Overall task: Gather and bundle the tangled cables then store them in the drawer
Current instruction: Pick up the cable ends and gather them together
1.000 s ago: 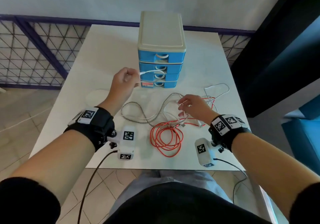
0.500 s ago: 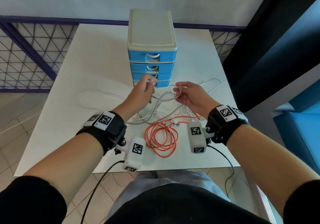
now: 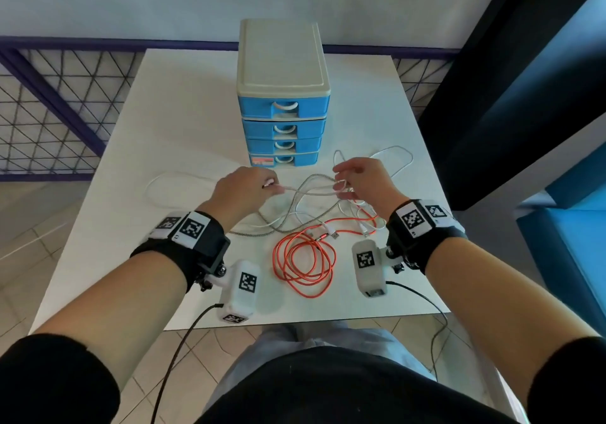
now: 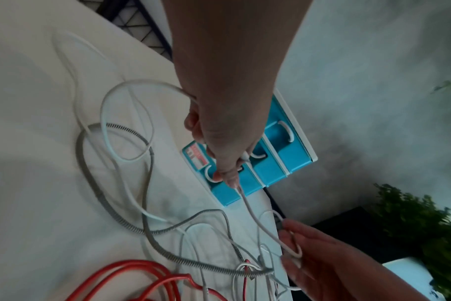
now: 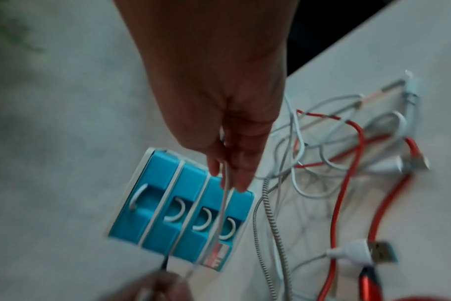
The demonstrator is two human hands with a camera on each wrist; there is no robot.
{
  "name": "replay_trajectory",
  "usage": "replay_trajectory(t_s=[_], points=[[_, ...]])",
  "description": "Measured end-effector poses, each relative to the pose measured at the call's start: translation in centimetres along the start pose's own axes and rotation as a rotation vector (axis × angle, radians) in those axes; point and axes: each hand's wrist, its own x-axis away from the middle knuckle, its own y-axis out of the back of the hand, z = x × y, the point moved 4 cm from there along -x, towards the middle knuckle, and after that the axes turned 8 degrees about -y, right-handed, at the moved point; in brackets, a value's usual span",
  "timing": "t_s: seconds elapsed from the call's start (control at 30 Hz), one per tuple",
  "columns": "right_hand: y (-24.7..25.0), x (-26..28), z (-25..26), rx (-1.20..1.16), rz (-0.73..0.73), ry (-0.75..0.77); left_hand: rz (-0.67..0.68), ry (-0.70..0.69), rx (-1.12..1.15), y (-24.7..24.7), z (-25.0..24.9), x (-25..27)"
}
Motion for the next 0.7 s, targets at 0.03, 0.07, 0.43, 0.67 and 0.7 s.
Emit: replay_trajectory(t_s=[0.03,0.07,0.43,0.67,0.7], points=[[-0.1,0.0,0.3,0.241,-0.043,0.067,-0.025,-0.026,-0.042,0.6,-0.3,0.0],[-0.5,0.0,0.6,0.490,-0.086,0.158,-0.038,-0.051,-0.079,1.0,-0.6,0.0],[-4.1,2.9,4.3,0.431,0.184,0.415,-0.290,0.015,0.650,3.9,-4.0,-1.4],[-5.0,3.4,5.4,0.315,0.233,0.372,-0.352,0.033,0.832,3.2,-6.6,-1.7],[-4.8,3.3,5.5,0.424,0.157,0.423,-0.372,0.049,0.823,3.1,-6.6,-1.9]])
